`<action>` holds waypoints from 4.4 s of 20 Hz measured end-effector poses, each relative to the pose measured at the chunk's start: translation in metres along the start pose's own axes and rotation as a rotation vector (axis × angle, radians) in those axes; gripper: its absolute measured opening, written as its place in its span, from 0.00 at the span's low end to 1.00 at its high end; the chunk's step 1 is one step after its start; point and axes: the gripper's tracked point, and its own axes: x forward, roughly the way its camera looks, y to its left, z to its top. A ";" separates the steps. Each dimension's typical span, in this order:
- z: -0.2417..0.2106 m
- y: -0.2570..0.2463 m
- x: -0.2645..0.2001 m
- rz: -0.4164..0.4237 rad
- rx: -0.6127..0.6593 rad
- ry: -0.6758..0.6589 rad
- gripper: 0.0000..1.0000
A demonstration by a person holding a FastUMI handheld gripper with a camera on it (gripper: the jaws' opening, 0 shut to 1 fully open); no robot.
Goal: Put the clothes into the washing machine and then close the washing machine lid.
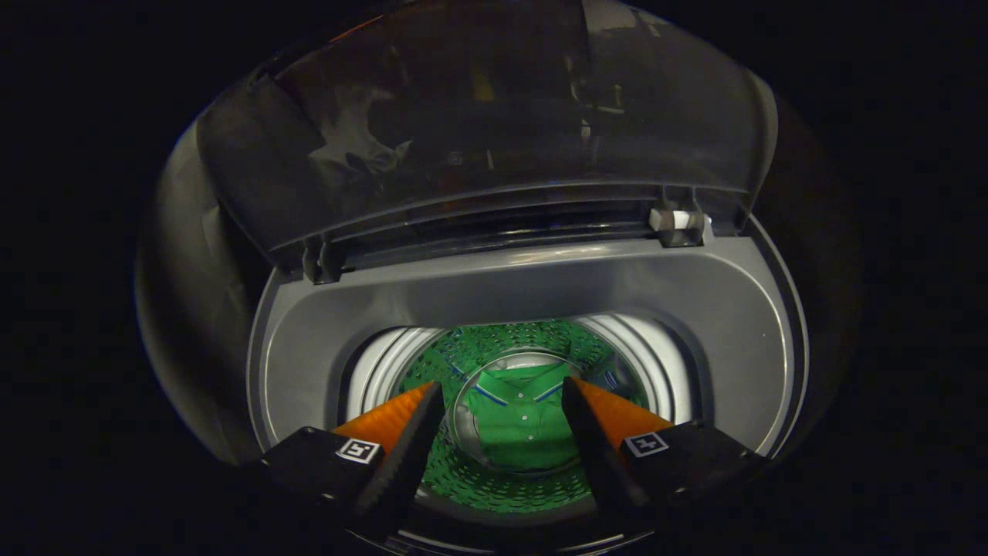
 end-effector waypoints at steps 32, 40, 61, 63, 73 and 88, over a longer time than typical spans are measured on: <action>0.265 0.031 -0.156 -0.036 -0.128 -0.551 0.99; 0.203 0.034 -0.191 -0.043 -0.136 -0.641 0.99; 0.035 -0.009 -0.109 -0.037 -0.048 -0.570 0.99; 0.027 -0.013 -0.100 -0.040 -0.054 -0.543 0.99; 0.055 0.007 -0.206 0.021 -0.107 -0.606 0.98; 0.036 -0.193 -0.624 -0.024 -0.157 -0.972 0.97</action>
